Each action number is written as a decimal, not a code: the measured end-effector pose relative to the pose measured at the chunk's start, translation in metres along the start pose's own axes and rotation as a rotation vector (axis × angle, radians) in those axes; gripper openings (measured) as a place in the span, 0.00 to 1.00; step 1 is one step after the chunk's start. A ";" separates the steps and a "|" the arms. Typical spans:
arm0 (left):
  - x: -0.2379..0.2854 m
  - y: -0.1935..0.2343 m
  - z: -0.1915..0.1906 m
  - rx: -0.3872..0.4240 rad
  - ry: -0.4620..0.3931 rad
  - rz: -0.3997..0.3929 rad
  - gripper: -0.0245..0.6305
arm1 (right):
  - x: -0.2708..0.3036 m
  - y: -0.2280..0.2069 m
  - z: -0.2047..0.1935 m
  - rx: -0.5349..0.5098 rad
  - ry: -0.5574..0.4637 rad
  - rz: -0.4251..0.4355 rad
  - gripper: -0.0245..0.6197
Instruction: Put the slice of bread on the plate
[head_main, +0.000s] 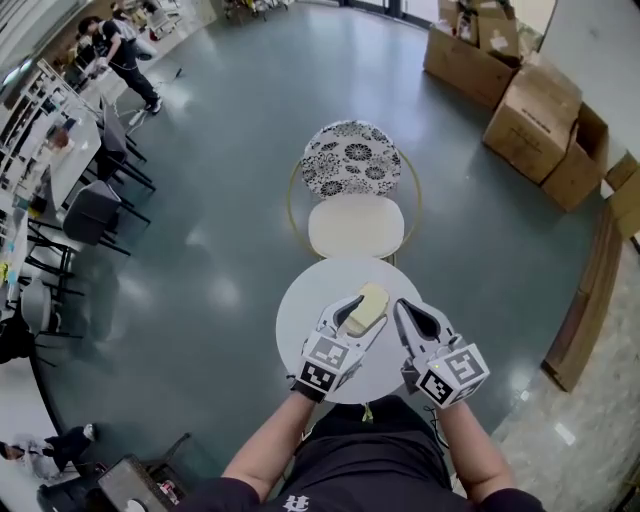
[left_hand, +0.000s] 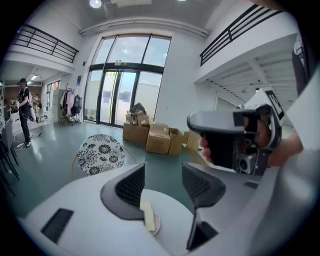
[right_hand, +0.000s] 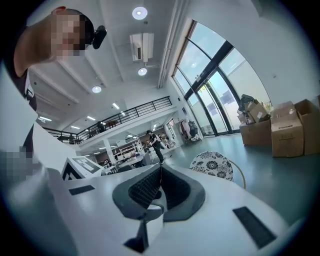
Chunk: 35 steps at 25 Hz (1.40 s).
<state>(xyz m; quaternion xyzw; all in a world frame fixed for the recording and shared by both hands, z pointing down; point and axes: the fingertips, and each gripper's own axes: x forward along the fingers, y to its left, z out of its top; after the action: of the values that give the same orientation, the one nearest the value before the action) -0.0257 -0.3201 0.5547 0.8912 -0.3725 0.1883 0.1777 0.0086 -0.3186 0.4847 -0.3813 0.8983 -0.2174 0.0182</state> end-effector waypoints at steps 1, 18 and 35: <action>-0.007 -0.002 0.011 0.005 -0.022 0.003 0.39 | 0.000 0.003 0.005 -0.004 -0.005 0.004 0.05; -0.086 0.005 0.135 0.022 -0.288 0.175 0.05 | 0.008 0.054 0.098 -0.116 -0.105 0.109 0.05; -0.104 -0.001 0.177 0.046 -0.381 0.184 0.05 | 0.012 0.073 0.134 -0.257 -0.127 0.114 0.05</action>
<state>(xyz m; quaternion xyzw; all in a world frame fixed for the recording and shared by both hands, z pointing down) -0.0572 -0.3381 0.3525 0.8768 -0.4745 0.0405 0.0656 -0.0228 -0.3322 0.3351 -0.3420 0.9359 -0.0747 0.0381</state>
